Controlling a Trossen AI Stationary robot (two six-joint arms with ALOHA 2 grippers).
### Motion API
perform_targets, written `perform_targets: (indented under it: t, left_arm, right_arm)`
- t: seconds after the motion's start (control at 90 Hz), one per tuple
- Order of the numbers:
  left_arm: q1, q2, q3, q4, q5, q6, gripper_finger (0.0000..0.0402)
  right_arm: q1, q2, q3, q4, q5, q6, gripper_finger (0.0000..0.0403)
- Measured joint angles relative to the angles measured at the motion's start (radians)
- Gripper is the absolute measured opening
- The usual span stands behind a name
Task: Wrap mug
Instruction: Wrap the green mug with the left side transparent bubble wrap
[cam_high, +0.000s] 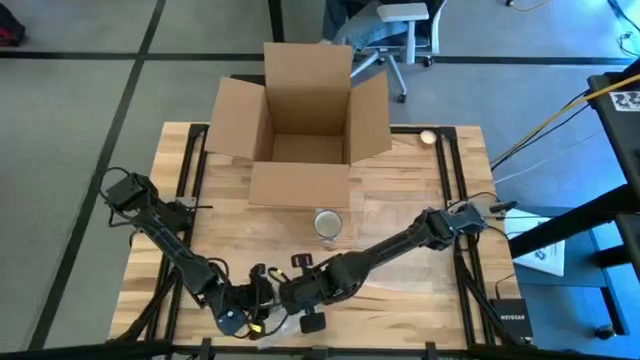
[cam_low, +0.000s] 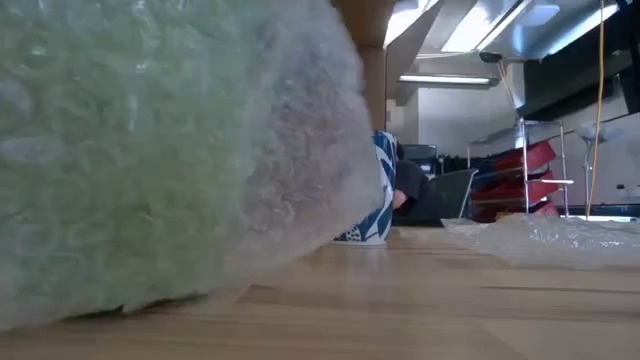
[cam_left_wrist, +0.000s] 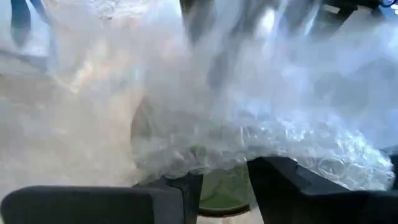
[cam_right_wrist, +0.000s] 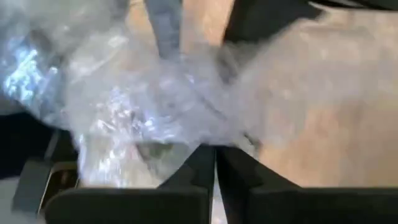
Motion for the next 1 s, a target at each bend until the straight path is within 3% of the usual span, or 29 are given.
perform_targets:
  t: [0.122, 0.367, 0.578, 1.0]
  left_arm:
    - [0.001, 0.000, -0.001, 0.001, -0.005, -0.003, 0.0105]
    - [0.006, 0.001, -0.002, -0.003, -0.012, -0.021, 0.0105]
    - [0.006, 0.002, -0.003, 0.001, -0.011, -0.023, 0.0105]
    - [0.000, -0.095, -0.004, -0.005, 0.009, -0.012, 0.0105]
  right_arm:
    - [0.000, -0.031, 0.000, -0.042, 0.008, 0.000, 0.0000]
    - [0.002, 0.001, 0.002, 0.176, 0.021, 0.002, 0.0000]
    - [0.000, 0.109, 0.003, 0.129, 0.014, 0.052, 0.0000]
    - [0.003, 0.138, 0.000, 0.117, 0.017, 0.061, 0.0000]
